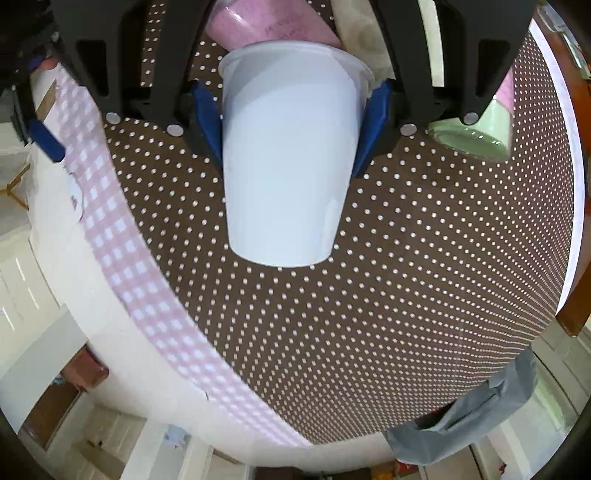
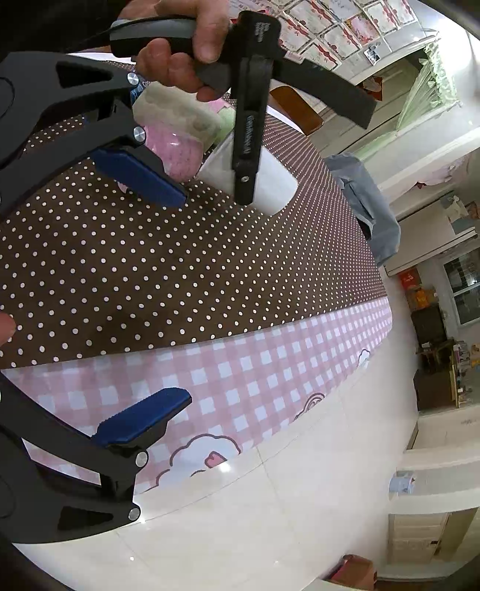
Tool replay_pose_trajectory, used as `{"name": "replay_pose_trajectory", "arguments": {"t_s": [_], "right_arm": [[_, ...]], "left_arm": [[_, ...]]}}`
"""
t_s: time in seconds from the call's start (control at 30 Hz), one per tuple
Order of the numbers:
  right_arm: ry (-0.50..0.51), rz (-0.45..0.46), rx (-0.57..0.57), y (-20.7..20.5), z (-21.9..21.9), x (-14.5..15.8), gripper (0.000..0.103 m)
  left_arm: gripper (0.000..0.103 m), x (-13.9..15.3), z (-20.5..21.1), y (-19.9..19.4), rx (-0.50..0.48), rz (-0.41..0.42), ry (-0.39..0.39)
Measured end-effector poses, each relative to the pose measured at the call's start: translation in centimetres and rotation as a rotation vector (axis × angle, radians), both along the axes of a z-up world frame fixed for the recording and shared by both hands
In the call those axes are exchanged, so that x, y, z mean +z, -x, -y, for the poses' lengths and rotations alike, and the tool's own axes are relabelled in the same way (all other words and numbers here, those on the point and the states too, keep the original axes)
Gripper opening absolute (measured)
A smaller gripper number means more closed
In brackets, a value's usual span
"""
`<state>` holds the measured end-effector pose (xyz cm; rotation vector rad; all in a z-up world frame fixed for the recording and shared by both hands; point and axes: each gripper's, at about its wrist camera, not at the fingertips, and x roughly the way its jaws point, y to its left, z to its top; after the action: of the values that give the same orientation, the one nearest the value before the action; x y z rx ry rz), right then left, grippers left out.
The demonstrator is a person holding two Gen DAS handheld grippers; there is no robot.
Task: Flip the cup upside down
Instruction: 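Lift the white cup with the left gripper and carry it away from the other cups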
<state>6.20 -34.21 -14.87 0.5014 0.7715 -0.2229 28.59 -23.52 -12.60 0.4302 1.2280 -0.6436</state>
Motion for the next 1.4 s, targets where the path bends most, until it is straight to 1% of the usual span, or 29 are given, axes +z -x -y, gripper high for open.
{"name": "replay_pose_trajectory", "arguments": {"t_s": [0.1,0.17,0.3,0.37,0.43,0.53,0.7,0.93,1.03,1.17,1.3,1.4], "right_arm": [[0.006,0.007,-0.001,0.4,-0.2,0.4,0.097],[0.007,0.011,0.001,0.7,-0.5,0.6,0.097],[0.012,0.021,0.018,1.0,-1.4,1.3,0.097],[0.014,0.029,0.031,1.3,-2.1,1.6,0.097],[0.018,0.036,0.042,1.6,-2.7,2.0,0.097],[0.021,0.045,0.06,2.1,-3.7,2.5,0.097],[0.027,0.049,0.088,2.9,-5.0,2.8,0.097],[0.031,0.038,0.113,3.8,-6.1,2.4,0.097],[0.031,0.024,0.117,4.2,-6.1,1.9,0.097],[0.027,0.015,0.12,4.7,-6.2,1.5,0.097],[0.028,0.012,0.123,5.0,-6.4,1.5,0.097],[0.028,0.009,0.121,5.2,-6.5,1.4,0.097]], "left_arm": [[0.064,2.0,-1.3,0.5,0.014,0.015,0.041],[0.064,3.6,-2.9,1.7,0.025,0.022,0.07],[0.064,4.5,-4.9,3.3,0.043,0.03,0.117],[0.064,5.8,-6.4,5.1,0.05,0.042,0.136],[0.064,6.6,-7.7,6.3,0.055,0.051,0.15],[0.064,5.9,-8.5,7.5,0.062,0.059,0.164],[0.064,5.9,-11.6,10.8,0.078,0.067,0.179],[0.064,4.2,-15.2,15.6,0.094,0.071,0.168],[0.064,3.0,-16.5,17.2,0.102,0.049,0.176],[0.064,0.6,-17.4,18.7,0.12,-0.007,0.172],[0.064,-1.7,-17.2,20.0,0.121,-0.064,0.177],[0.064,-3.3,-16.7,20.0,0.148,-0.097,0.188]]}}
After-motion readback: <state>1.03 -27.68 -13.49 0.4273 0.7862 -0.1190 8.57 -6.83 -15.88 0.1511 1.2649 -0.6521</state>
